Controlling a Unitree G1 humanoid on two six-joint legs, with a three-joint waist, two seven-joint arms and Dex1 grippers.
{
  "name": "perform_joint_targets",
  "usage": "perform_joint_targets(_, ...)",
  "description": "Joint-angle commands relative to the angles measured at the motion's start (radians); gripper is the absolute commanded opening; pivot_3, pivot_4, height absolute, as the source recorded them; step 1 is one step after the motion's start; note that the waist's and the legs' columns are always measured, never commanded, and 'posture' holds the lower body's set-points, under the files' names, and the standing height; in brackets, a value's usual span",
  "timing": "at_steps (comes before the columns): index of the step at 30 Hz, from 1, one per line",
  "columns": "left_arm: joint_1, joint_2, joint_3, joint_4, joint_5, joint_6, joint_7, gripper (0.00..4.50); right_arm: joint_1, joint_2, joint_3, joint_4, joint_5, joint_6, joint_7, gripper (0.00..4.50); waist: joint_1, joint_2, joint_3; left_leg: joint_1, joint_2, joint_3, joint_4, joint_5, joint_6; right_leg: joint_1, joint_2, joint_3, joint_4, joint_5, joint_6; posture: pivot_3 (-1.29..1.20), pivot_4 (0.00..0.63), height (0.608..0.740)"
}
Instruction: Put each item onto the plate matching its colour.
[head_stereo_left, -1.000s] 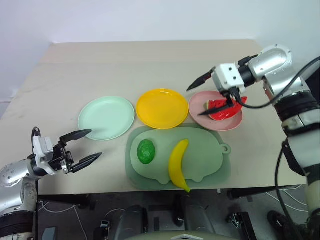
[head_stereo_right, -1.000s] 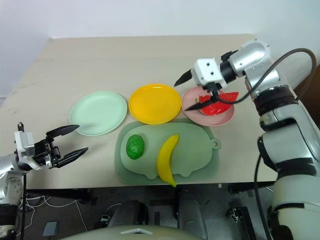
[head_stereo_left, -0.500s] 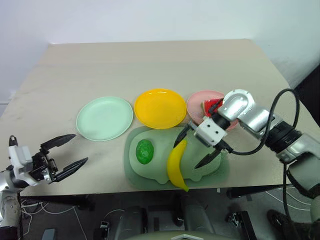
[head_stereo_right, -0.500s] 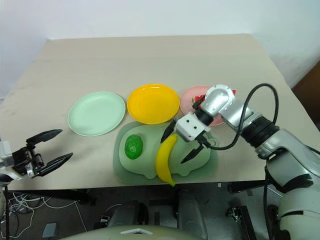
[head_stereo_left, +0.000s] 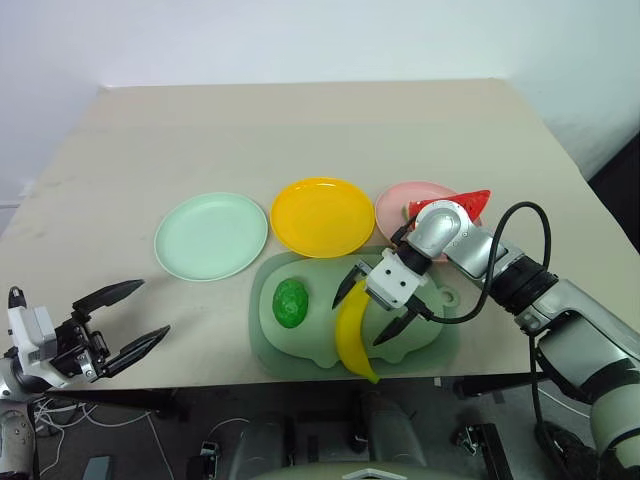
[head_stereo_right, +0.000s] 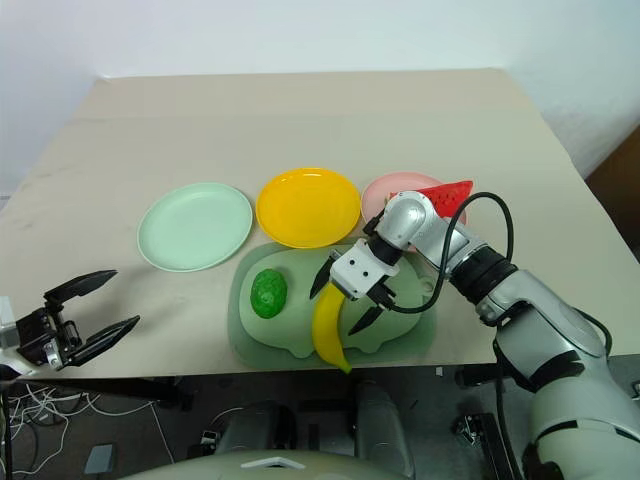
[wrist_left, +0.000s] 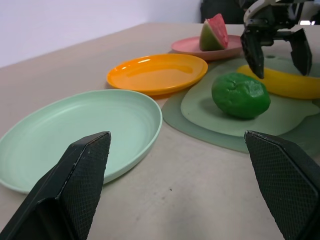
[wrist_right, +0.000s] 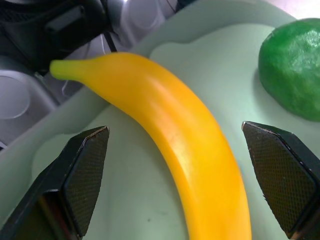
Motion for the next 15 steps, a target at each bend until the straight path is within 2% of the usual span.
perform_joint_targets(1, -0.018, 0.001, 0.015, 0.019, -0.005, -0.024, -0.01, 4.5, 0.009, 0.026, -0.043, -0.001, -0.035, -0.004, 0.001, 4.31, 0.0, 0.0, 0.0, 0.0, 0.0, 0.0, 0.0, 0.0, 0.0, 0.0, 0.0, 0.0, 0.0, 0.0, 0.0, 0.0, 0.15, 0.736)
perform_joint_targets(3, -0.03, -0.001, 0.01, 0.031, -0.004, -0.027, -0.013, 4.5, 0.016, 0.043, -0.051, 0.009, -0.063, -0.009, 0.001, 3.95, 0.0, 0.0, 0.0, 0.0, 0.0, 0.0, 0.0, 0.0, 0.0, 0.0, 0.0, 0.0, 0.0, 0.0, 0.0, 0.0, 0.15, 0.736)
perform_joint_targets(10, -0.054, -0.019, -0.008, 0.043, 0.005, -0.042, -0.014, 4.5, 0.036, 0.046, -0.075, 0.01, -0.086, -0.022, 0.001, 1.63, 0.0, 0.0, 0.0, 0.0, -0.001, 0.0, 0.0, 0.001, -0.001, 0.0, 0.0, 0.0, 0.0, 0.001, 0.001, 0.0, 0.15, 0.736)
perform_joint_targets(15, -0.057, -0.032, -0.019, 0.032, 0.012, -0.042, -0.008, 4.5, 0.019, -0.034, -0.061, -0.102, 0.099, 0.076, 0.001, 1.61, 0.0, 0.0, 0.0, 0.0, -0.001, 0.0, 0.0, 0.001, -0.001, 0.0, 0.0, 0.0, 0.0, 0.001, 0.001, 0.0, 0.15, 0.736)
